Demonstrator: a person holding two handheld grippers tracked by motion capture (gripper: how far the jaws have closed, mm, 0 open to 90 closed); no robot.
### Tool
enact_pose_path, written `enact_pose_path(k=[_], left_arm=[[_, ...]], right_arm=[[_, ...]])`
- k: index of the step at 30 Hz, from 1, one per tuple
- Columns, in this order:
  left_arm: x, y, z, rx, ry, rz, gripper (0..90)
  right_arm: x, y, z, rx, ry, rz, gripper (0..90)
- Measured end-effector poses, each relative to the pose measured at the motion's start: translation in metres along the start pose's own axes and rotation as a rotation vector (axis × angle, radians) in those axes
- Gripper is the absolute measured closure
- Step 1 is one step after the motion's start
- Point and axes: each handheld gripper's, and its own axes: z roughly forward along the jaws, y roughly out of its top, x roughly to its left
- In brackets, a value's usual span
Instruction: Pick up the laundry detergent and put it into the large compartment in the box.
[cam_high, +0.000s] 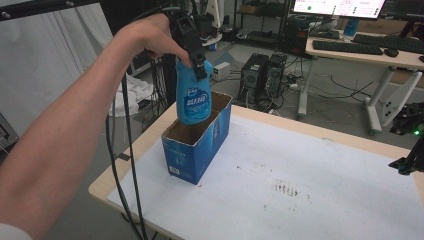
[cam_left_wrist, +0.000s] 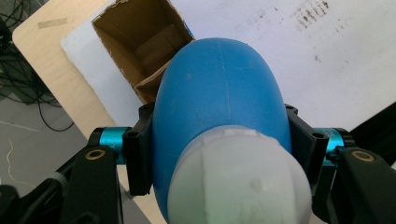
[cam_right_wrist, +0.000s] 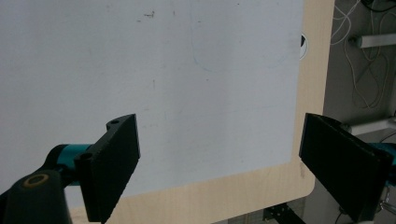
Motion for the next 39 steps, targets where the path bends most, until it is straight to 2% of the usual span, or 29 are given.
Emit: enact_pose_path(k=[1,11,18,20,25,28,31,39], left_arm=[[0.001,-0.001,0.008,0.009,-0.002,-0.005,38.2],[0.011,-0.009,0.038,0.020,-0.019,-0.001,38.1],[0.014,-0.019,0.073,0.043,-0.032,0.029,38.2],[0.013,-0.021,0.083,0.041,-0.033,0.054,38.1],[0.013,-0.027,0.106,0.062,-0.040,0.063,38.1],[0.014,-0.030,0.117,0.066,-0.052,0.063,38.1],[0.014,-0.033,0.127,0.085,-0.057,0.083,38.1],[0.014,-0.040,0.149,0.099,-0.059,0.084,38.1]], right_arm=[[0.000,0.001,0.001,0.006,0.001,-0.002,11.6],[0.001,0.001,0.003,0.010,0.005,-0.007,11.6],[0.002,0.002,0.008,0.017,0.015,-0.005,11.6],[0.002,0.003,0.009,0.016,0.016,-0.003,11.6],[0.002,0.004,0.009,0.020,0.017,-0.005,11.6],[0.002,0.003,0.010,0.019,0.017,-0.005,11.6],[0.002,0.003,0.012,0.019,0.021,-0.010,11.6],[0.003,0.002,0.015,0.022,0.027,-0.005,11.6]])
